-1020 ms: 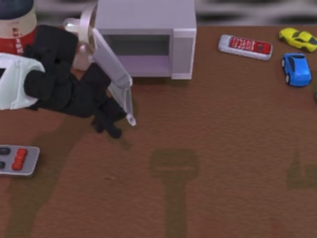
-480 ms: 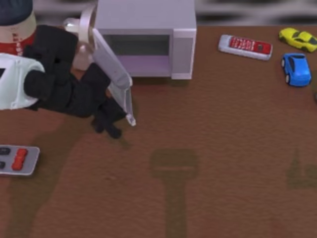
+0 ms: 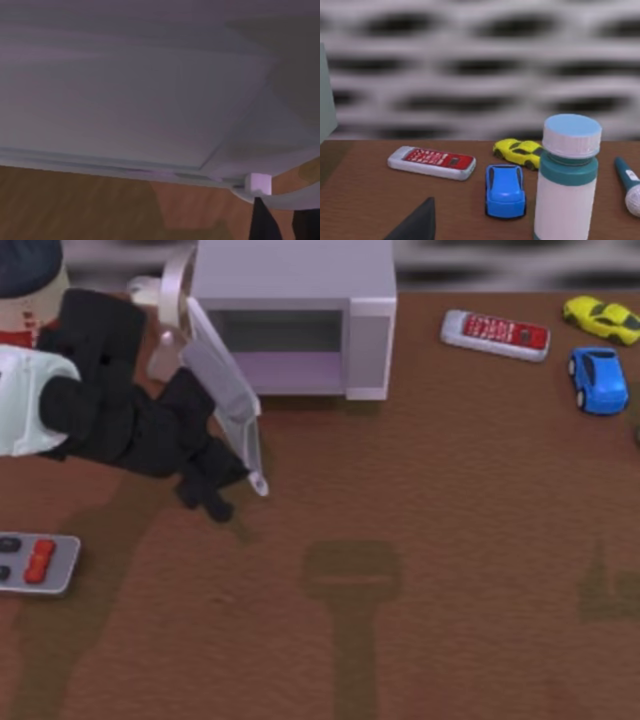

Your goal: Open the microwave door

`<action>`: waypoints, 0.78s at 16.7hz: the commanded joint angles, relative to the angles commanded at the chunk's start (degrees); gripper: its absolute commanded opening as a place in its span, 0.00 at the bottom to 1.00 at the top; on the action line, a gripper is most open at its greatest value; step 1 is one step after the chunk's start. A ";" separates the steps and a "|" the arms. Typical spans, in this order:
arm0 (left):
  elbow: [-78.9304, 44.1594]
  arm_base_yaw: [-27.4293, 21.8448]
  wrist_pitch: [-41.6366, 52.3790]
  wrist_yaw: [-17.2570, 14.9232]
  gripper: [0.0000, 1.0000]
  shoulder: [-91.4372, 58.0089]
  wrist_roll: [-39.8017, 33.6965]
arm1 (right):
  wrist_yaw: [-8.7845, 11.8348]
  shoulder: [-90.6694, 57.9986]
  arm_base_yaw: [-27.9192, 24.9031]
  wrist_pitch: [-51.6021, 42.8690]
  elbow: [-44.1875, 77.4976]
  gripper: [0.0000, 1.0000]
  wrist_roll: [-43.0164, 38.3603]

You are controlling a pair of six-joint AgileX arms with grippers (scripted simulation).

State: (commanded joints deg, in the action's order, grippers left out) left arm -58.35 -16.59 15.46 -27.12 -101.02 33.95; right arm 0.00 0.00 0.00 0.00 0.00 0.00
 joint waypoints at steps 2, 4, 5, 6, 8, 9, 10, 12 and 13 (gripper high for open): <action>-0.13 0.51 0.65 -0.62 0.00 -0.09 1.14 | 0.00 0.00 0.00 0.00 0.00 1.00 0.00; -0.13 0.53 0.67 -0.64 0.00 -0.10 1.17 | 0.00 0.00 0.00 0.00 0.00 1.00 0.00; -0.13 0.53 0.67 -0.64 0.00 -0.10 1.17 | 0.00 0.00 0.00 0.00 0.00 1.00 0.00; -0.13 0.53 0.67 -0.64 0.00 -0.10 1.17 | 0.00 0.00 0.00 0.00 0.00 1.00 0.00; -0.13 0.53 0.67 -0.64 0.00 -0.10 1.17 | 0.00 0.00 0.00 0.00 0.00 1.00 0.00; -0.13 0.53 0.67 -0.64 0.00 -0.10 1.17 | 0.00 0.00 0.00 0.00 0.00 1.00 0.00; -0.13 0.53 0.67 -0.64 0.00 -0.10 1.17 | 0.00 0.00 0.00 0.00 0.00 1.00 0.00; -0.13 0.53 0.67 -0.64 0.00 -0.10 1.17 | 0.00 0.00 0.00 0.00 0.00 1.00 0.00; -0.13 0.53 0.67 -0.64 0.00 -0.10 1.17 | 0.00 0.00 0.00 0.00 0.00 1.00 0.00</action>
State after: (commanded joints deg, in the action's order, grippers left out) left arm -58.48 -16.06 16.14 -27.76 -101.12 35.12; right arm 0.00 0.00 0.00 0.00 0.00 0.00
